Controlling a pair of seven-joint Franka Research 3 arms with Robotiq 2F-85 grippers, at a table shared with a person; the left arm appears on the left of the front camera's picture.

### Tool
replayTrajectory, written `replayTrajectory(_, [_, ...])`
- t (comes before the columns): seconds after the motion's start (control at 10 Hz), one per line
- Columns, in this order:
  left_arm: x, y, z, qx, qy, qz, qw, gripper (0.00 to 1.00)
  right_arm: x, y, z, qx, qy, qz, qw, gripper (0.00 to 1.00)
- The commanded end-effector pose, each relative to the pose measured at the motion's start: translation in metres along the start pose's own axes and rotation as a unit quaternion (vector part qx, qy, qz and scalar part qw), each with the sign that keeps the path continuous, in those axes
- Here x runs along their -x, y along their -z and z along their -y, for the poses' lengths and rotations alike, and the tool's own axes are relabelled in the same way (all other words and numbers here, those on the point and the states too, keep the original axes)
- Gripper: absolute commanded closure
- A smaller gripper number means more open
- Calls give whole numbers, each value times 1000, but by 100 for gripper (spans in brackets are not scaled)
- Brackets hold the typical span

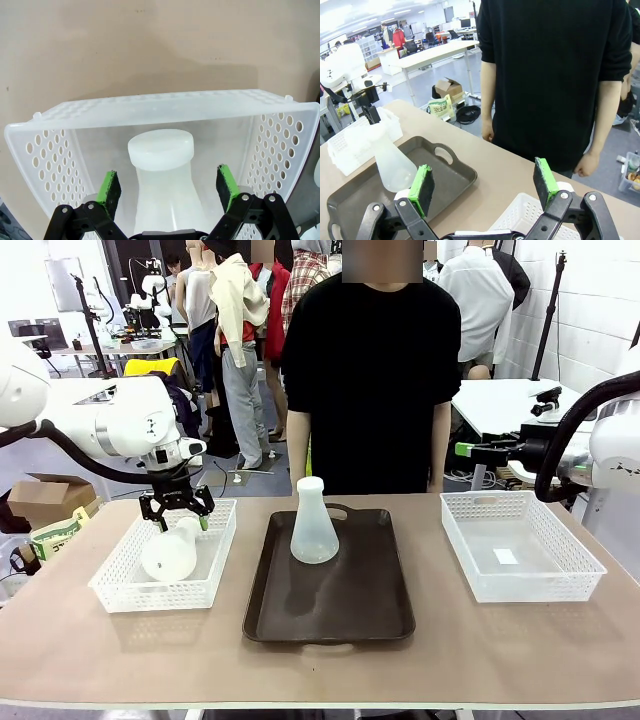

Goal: Prepare the laboratory tools.
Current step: Pick up the Big flask that the person points to.

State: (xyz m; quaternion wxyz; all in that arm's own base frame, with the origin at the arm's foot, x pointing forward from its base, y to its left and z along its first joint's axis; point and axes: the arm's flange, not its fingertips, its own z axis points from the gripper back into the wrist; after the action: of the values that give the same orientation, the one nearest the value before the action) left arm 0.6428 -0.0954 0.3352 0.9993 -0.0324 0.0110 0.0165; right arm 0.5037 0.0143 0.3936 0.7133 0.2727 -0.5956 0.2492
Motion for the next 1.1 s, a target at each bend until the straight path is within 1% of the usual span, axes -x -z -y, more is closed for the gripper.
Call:
replayTrajectory(0.0, [-8, 2, 2, 7, -10, 5, 1000, 0, 0, 0, 0, -1, -4, -5, 1000, 0])
replayTrajectory(0.3, [-10, 1, 5, 0, -6, 2, 1000, 0, 0, 0, 0, -1, -4, -5, 1000, 0])
replayTrajectory(0.4, [-10, 2, 5, 1, -2, 7, 1000, 18, 0, 0, 0, -1, -4, -5, 1000, 0])
replayTrajectory(0.8, [-11, 3, 4, -3, -6, -2, 1000, 96, 0, 0, 0, -1, -4, -5, 1000, 0])
replayTrajectory(0.9, [-10, 3, 4, -3, -8, -7, 1000, 100, 0, 0, 0, -1, -4, -5, 1000, 0])
replayTrajectory(1.0, [-9, 4, 6, -4, -6, -10, 1000, 100, 0, 0, 0, -1, -4, -5, 1000, 0])
